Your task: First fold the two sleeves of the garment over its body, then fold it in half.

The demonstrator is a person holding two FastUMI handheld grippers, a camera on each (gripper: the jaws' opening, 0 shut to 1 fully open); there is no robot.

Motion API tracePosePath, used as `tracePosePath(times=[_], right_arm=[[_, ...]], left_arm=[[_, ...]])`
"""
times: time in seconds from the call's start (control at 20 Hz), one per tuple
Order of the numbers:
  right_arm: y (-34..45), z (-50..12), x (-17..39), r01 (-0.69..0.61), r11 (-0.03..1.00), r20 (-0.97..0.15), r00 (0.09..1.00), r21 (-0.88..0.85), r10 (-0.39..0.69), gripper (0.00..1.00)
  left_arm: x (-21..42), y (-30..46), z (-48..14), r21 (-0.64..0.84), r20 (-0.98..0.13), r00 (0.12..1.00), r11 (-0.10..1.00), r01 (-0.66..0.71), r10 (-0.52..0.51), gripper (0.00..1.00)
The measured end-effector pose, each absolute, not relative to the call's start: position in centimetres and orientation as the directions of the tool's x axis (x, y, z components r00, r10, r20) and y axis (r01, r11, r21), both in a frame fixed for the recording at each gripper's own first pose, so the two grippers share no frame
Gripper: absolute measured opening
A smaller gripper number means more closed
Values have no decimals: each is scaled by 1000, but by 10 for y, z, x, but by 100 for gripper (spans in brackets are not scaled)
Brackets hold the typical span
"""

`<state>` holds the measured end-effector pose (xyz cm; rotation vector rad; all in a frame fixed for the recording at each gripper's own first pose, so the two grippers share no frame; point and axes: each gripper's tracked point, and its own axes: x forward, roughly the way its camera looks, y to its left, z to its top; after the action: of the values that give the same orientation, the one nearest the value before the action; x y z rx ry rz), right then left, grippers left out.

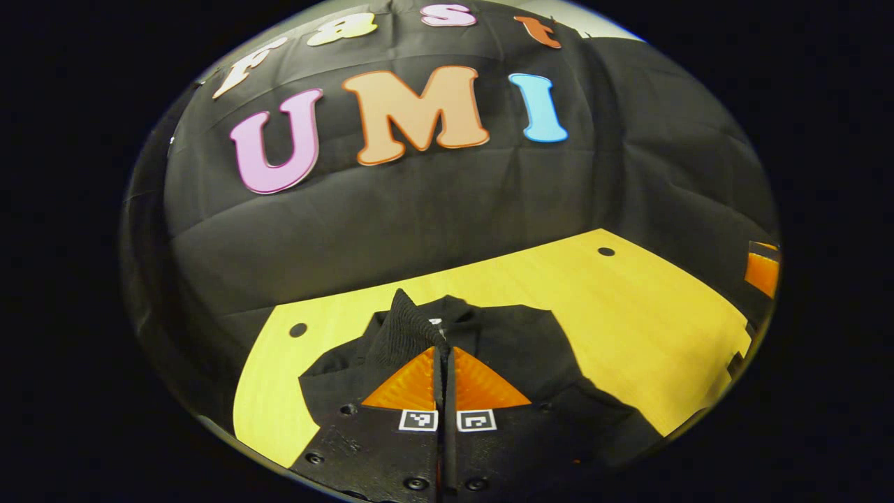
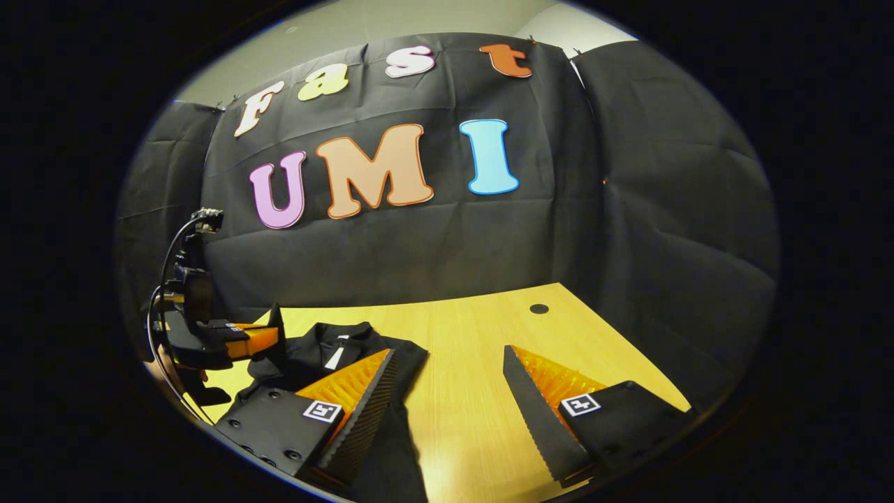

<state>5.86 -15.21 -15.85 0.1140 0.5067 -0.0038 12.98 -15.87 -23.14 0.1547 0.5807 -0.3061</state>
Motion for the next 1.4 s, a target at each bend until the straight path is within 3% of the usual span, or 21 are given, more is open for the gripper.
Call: tracePosePath(times=[0.3,0.35,0.5,0.6,0.65,0.95,1.0,1.05,1.4], right_arm=[[-174,-165,55,72,992,-499,867,104,-11,98],[-177,-165,55,75,992,-501,865,101,-14,98],[-180,-168,55,57,993,-502,865,108,4,98],[-180,-169,57,30,993,-501,865,118,33,93],[-178,-170,58,12,992,-503,863,125,53,98],[-152,-174,52,-74,987,-495,858,144,137,98],[-144,-175,46,-76,985,-496,856,152,143,93],[-136,-173,42,-76,985,-493,858,153,143,98],[-93,-176,-4,-89,989,-506,851,122,139,98]], left_arm=[[145,-192,-244,95,-566,794,940,329,-221,0],[146,-197,-246,81,-565,793,941,329,-229,4],[146,-195,-223,67,-503,838,957,282,-212,92],[145,-180,-202,98,-471,866,965,243,-169,94],[142,-170,-197,113,-460,876,969,218,-144,94],[94,-96,-179,144,-456,890,987,65,8,94],[85,-84,-177,155,-453,891,986,55,21,94],[75,-72,-176,164,-452,892,985,48,32,94],[2,5,-183,184,-490,866,983,-2,93,94]])
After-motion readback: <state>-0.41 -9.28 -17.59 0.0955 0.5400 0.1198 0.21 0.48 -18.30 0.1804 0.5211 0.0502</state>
